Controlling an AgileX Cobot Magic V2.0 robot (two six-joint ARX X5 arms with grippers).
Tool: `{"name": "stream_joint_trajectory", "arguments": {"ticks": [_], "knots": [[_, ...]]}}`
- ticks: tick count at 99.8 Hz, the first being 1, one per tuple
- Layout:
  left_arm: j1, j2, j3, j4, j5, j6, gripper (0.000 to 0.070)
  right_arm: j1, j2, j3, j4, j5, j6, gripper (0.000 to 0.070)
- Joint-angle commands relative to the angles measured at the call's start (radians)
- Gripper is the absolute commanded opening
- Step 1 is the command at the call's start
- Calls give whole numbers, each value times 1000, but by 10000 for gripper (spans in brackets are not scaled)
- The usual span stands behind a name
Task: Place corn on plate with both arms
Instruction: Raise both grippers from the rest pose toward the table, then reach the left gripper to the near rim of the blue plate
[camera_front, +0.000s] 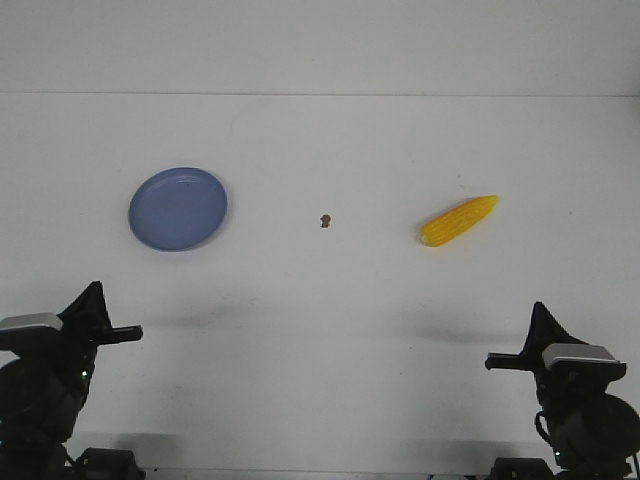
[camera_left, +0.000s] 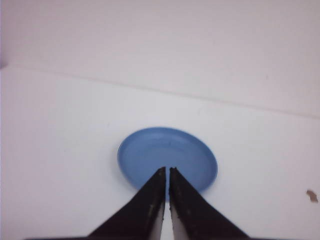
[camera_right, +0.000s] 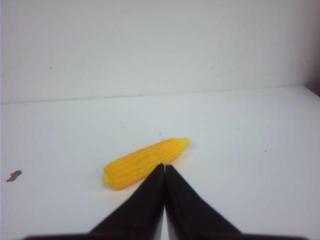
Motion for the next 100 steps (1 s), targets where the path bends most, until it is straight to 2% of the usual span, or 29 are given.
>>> {"name": "stream_joint_trajectory", "arguments": {"ticks": [1, 14, 25, 45, 66, 70, 75, 83, 87, 92, 100], "knots": [[2, 89, 101, -97, -1, 8, 12, 0, 71, 99, -58, -1, -3, 1], [2, 239, 244, -259, -1, 8, 12, 0, 227, 268, -223, -1, -49, 0], [2, 325, 311, -322, -1, 8, 12, 0, 348, 366, -325, -1, -53, 0], [2, 383, 335, -331, 0, 8, 12, 1, 466, 409, -341, -9, -50, 0], [2, 375, 335, -329, -1, 8, 13, 0, 497, 409, -349, -13, -49, 9], [2, 375, 335, -330, -1, 8, 24, 1, 497, 409, -349, -13, -49, 60], [2, 375, 335, -331, -1, 6, 70, 0, 496, 409, -349, -13, -49, 206], [2, 375, 335, -332, -1, -2, 230, 1, 494, 409, -353, -13, -41, 519], [2, 375, 335, -330, -1, -7, 313, 1, 494, 409, -355, -13, -30, 617], [2, 375, 335, -331, -1, -8, 390, 0, 494, 409, -357, -12, -16, 652], [2, 375, 335, -333, -1, -7, 423, 0, 494, 409, -358, -12, -15, 651]]}}
